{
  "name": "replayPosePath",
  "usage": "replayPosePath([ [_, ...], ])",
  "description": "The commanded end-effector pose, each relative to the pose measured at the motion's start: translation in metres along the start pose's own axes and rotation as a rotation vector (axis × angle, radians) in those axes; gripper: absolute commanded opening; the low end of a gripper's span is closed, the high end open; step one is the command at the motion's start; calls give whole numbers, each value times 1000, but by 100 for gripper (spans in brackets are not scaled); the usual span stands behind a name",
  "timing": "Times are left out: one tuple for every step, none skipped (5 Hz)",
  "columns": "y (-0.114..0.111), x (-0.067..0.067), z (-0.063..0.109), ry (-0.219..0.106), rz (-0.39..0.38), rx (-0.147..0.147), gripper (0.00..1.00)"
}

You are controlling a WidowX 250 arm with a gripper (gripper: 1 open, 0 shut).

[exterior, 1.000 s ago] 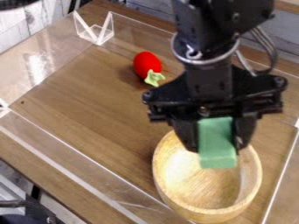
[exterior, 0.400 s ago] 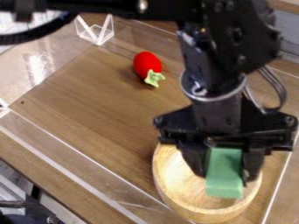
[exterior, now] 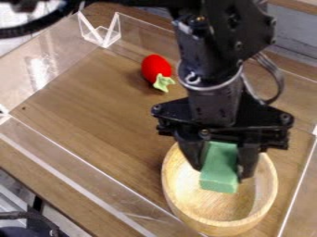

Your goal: Put the green block in the brown bowl

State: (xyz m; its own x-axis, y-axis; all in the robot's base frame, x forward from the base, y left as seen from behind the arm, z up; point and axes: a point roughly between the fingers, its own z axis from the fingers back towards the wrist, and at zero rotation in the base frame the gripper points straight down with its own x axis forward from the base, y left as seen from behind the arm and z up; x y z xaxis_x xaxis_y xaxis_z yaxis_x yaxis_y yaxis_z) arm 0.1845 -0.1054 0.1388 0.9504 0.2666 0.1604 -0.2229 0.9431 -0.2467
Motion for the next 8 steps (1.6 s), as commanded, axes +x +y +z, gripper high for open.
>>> replayPosePath([
  [2,14,15,-54,-12,-14,100],
  [5,13,5,-54,7,-14,100],
  [7,17,0,-40,-22,-20,100],
  [8,20,-5,-25,-50,-23,100],
  [9,18,-6,-23,-32,-17,100],
  [9,16,-8,-19,-13,-10,100],
  [11,20,-13,-19,11,-4,100],
  [12,25,-18,-18,35,3,100],
])
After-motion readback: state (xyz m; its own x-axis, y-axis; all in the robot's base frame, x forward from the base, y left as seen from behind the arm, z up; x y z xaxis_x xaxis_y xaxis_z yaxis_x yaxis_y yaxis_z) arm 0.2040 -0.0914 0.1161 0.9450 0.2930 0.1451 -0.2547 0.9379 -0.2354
